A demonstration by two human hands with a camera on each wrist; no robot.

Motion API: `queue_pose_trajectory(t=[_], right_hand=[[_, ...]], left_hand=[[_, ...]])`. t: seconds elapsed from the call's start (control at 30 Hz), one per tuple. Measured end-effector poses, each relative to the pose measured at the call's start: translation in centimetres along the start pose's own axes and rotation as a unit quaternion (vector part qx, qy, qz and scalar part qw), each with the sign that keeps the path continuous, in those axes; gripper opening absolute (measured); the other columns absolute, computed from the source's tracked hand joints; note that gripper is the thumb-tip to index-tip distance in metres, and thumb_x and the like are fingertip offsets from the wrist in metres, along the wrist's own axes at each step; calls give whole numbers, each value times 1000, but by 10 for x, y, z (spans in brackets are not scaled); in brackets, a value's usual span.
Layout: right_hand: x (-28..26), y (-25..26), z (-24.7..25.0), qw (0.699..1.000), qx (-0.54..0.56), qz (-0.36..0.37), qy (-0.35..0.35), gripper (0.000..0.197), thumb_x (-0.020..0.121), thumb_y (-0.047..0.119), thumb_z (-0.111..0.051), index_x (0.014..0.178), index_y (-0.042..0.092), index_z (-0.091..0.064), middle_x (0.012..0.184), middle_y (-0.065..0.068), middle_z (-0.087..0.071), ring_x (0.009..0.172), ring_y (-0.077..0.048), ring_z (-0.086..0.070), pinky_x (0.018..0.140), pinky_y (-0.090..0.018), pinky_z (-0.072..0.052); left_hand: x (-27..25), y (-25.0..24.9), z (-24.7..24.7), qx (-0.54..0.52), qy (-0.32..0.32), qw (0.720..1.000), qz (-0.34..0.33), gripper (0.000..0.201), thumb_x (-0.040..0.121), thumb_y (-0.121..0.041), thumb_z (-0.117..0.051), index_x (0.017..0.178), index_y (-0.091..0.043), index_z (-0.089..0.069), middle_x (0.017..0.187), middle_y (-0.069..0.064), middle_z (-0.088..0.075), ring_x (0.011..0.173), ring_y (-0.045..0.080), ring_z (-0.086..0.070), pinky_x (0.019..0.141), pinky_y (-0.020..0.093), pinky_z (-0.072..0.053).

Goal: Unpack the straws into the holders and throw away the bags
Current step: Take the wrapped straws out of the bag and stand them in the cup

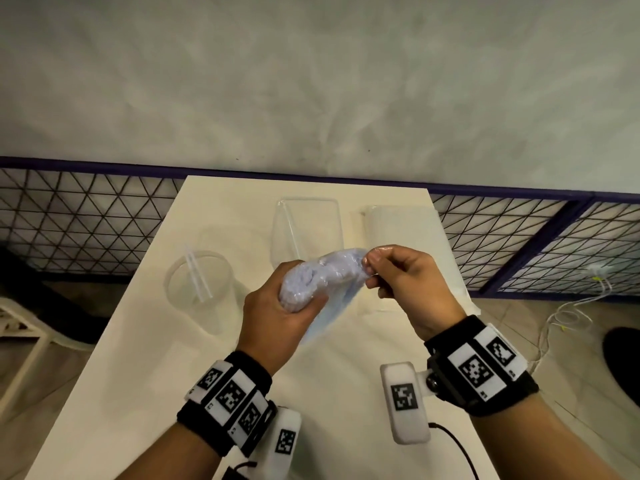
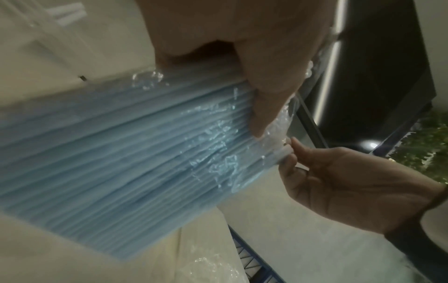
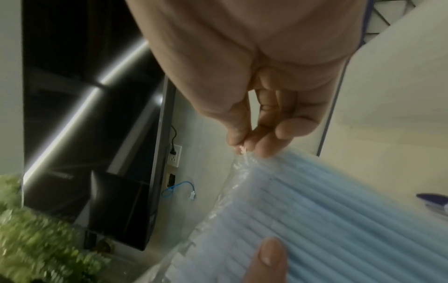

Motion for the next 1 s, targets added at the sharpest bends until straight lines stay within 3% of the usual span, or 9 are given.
queue_pose_trajectory(t=[0.17, 0.3, 0.4, 0.57, 0.7, 0.8, 0.9, 1.0], right_hand=[[-3, 2, 0, 1000, -1, 11, -13, 24, 100, 9, -56, 81, 11, -70, 75, -7, -70, 58, -12, -63, 51, -12, -43], [-3, -3, 1, 1000, 5, -18, -4, 25, 101, 14, -54, 82, 15, -69, 75, -3, -73, 63, -16, -70, 58, -23, -49], [-2, -5, -1, 999, 14, -35, 8, 22, 102, 16, -54, 86, 13, -69, 79, -4, -74, 69, -21, -73, 63, -26, -56], [-1, -8, -2, 999, 32, -36, 0, 21, 101, 14, -55, 87, 10, -70, 80, -5, -74, 70, -23, -73, 66, -28, -60], [1, -17, -4, 999, 33, -39, -8, 19, 98, 12, -58, 88, 6, -72, 94, -10, -75, 76, -26, -74, 75, -34, -62], [0, -24, -7, 998, 44, -41, -13, 18, 97, 11, -60, 86, 5, -73, 95, -10, -73, 75, -23, -72, 79, -31, -61], [-3, -30, -10, 1000, 7, -25, -15, 16, 93, 16, -64, 84, 10, -76, 89, -3, -76, 81, -17, -71, 84, -30, -58], [-13, -38, -16, 999, -32, -1, -25, 4, 87, 17, -74, 84, 18, -77, 91, 6, -76, 83, -7, -71, 78, -20, -52]], left_hand=[[1, 9, 0, 25, -6, 1000, 16, 37, 74, -28, -81, 103, -39, -61, 93, -28, -67, 87, -5, -64, 74, 3, -46], [0, 6, -5, 35, -14, 999, 2, 41, 73, -18, -80, 103, -35, -58, 88, -18, -68, 82, -1, -63, 71, 7, -47], [5, -1, -7, 26, -24, 999, -22, 51, 67, -16, -84, 108, -27, -57, 94, -13, -65, 85, 2, -62, 73, 5, -46], [14, 1, -11, 36, -30, 999, -12, 39, 68, -26, -85, 98, -27, -60, 86, -13, -66, 78, 6, -62, 70, 10, -49], [13, 11, -11, 43, -35, 998, 5, 30, 70, -19, -83, 92, -24, -63, 79, -13, -68, 73, 4, -64, 68, 9, -49], [9, 16, -10, 32, -44, 998, 27, 28, 71, -14, -83, 90, -19, -64, 76, -5, -68, 69, 3, -63, 63, 7, -48], [5, 19, -7, 14, -53, 997, 50, 28, 70, -14, -83, 88, -20, -64, 75, -8, -67, 65, -4, -61, 60, 4, -46], [4, 22, -4, -6, -58, 996, 65, 29, 69, -15, -84, 85, -24, -63, 76, -10, -68, 65, -4, -61, 61, 6, -47]])
Point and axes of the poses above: each hand's wrist, its own x-axis towards the middle knuckle, its own z-axis out of the back of the hand, y = z × x, the point moved 5 cm from there along x, towards the middle knuckle
